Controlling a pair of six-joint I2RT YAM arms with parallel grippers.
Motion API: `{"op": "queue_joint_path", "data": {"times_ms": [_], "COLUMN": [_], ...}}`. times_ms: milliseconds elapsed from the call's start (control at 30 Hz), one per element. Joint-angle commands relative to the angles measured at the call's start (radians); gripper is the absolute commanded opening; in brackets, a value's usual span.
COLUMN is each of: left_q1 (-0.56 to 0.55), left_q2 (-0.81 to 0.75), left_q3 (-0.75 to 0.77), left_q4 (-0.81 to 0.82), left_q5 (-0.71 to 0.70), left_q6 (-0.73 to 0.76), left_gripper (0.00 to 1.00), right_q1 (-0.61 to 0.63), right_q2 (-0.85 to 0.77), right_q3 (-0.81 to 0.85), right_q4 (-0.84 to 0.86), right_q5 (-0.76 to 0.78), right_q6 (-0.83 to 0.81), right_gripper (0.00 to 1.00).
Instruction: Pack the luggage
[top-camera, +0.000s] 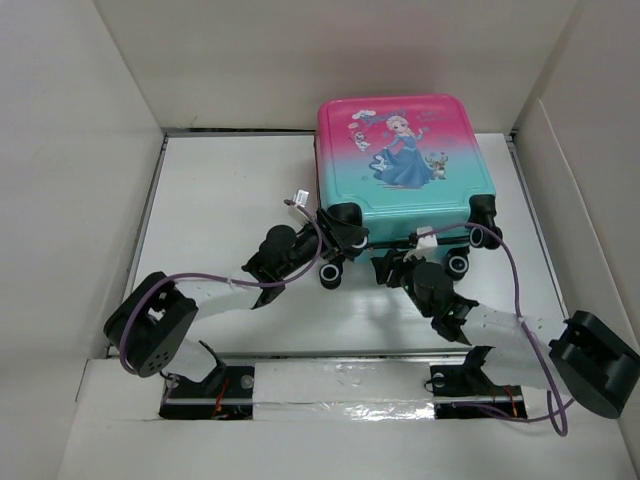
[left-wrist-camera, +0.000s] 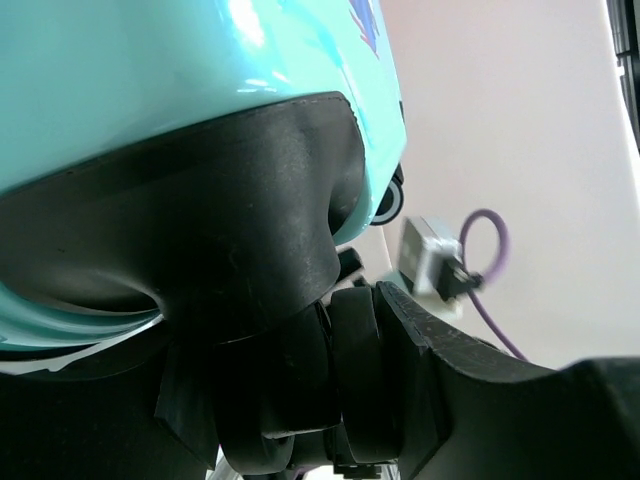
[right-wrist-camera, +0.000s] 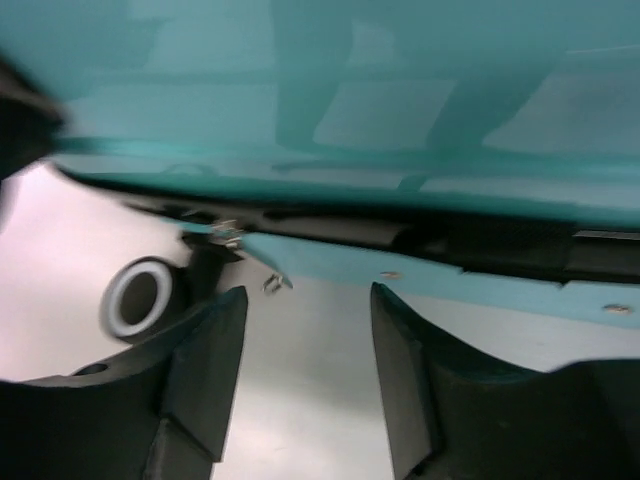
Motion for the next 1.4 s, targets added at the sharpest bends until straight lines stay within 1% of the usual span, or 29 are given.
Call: {"op": "queue_joint_path", "data": {"times_ms": [0, 67, 133, 167, 233, 367, 433, 467, 500, 533, 567, 600, 700, 767, 833, 900, 967, 1033, 1100, 1167, 1233, 1300, 1333, 1367], "left_q1": [-0.031, -0.031, -0.031, -0.031, -0.031, -0.031, -0.031, -0.031, -0.031, -0.031, -0.020, -0.020, 0.001, 0.029, 0.029, 0.029, 0.029, 0.029, 0.029, 0.029, 0.029, 0.007, 0.007, -0.011], "left_q2": [-0.125, -0.134, -0.151, -0.158, -0.178, -0.197, -0.201, -0.203, -0.204, -0.210, -0.215, -0.220, -0.235, -0.241, -0.244, -0.241, -0.232, -0.224, -0.221, -0.206, -0.168, -0.135, -0.105, -0.094], "left_q3": [0.017, 0.023, 0.034, 0.034, 0.036, 0.025, 0.011, 0.008, 0.002, -0.003, -0.004, -0.009, -0.006, 0.002, 0.023, 0.057, 0.083, 0.114, 0.118, 0.112, 0.114, 0.120, 0.128, 0.135], "left_q4": [0.340, 0.334, 0.323, 0.323, 0.306, 0.280, 0.284, 0.286, 0.289, 0.289, 0.288, 0.281, 0.275, 0.275, 0.277, 0.275, 0.274, 0.255, 0.240, 0.246, 0.261, 0.298, 0.315, 0.320], "left_q5": [0.104, 0.106, 0.107, 0.106, 0.104, 0.092, 0.088, 0.089, 0.089, 0.089, 0.089, 0.089, 0.094, 0.098, 0.100, 0.109, 0.115, 0.121, 0.108, 0.106, 0.127, 0.146, 0.150, 0.152], "left_q6": [0.053, 0.058, 0.068, 0.070, 0.085, 0.107, 0.107, 0.104, 0.104, 0.104, 0.104, 0.107, 0.108, 0.107, 0.105, 0.104, 0.099, 0.105, 0.123, 0.124, 0.108, 0.078, 0.071, 0.068], "left_gripper": [0.00, 0.00, 0.00, 0.00, 0.00, 0.00, 0.00, 0.00, 0.00, 0.00, 0.00, 0.00, 0.00, 0.00, 0.00, 0.00, 0.00, 0.00, 0.00, 0.00, 0.00, 0.00, 0.00, 0.00], "right_q1": [-0.039, -0.024, -0.013, -0.001, -0.001, 0.008, 0.008, 0.018, 0.018, 0.018, 0.018, 0.018, 0.031, 0.041, 0.041, 0.050, 0.050, 0.050, 0.041, 0.041, 0.053, 0.082, 0.117, 0.143], "right_q2": [0.050, 0.102, 0.135, 0.163, 0.178, 0.209, 0.237, 0.244, 0.252, 0.266, 0.271, 0.274, 0.254, 0.196, 0.147, 0.073, 0.033, -0.013, -0.042, -0.045, -0.013, 0.037, 0.072, 0.161], "right_q3": [0.057, 0.104, 0.107, 0.100, 0.095, 0.126, 0.153, 0.155, 0.146, 0.137, 0.126, 0.115, 0.089, 0.060, 0.046, 0.043, 0.038, 0.006, -0.008, -0.001, 0.005, 0.021, 0.064, 0.096], "right_q4": [0.080, 0.055, 0.091, 0.143, 0.186, 0.188, 0.188, 0.198, 0.220, 0.279, 0.310, 0.335, 0.363, 0.348, 0.315, 0.214, 0.133, 0.120, 0.090, 0.052, 0.070, 0.140, 0.169, 0.235], "right_q5": [-0.098, -0.118, -0.106, -0.112, -0.112, -0.094, -0.060, -0.021, -0.011, -0.003, 0.020, 0.026, 0.070, 0.113, 0.115, 0.124, 0.135, 0.150, 0.132, 0.101, 0.075, 0.035, 0.017, -0.003], "right_q6": [-0.049, -0.046, -0.045, -0.042, -0.042, -0.046, -0.043, -0.034, -0.020, -0.017, -0.012, -0.009, -0.006, -0.009, -0.009, -0.008, -0.003, -0.006, -0.005, -0.003, 0.001, 0.018, 0.024, 0.026], "right_gripper": [0.56, 0.56, 0.56, 0.57, 0.59, 0.60, 0.57, 0.53, 0.42, 0.37, 0.25, 0.18, 0.00, 0.00, 0.00, 0.00, 0.00, 0.00, 0.00, 0.00, 0.00, 0.00, 0.00, 0.00]}}
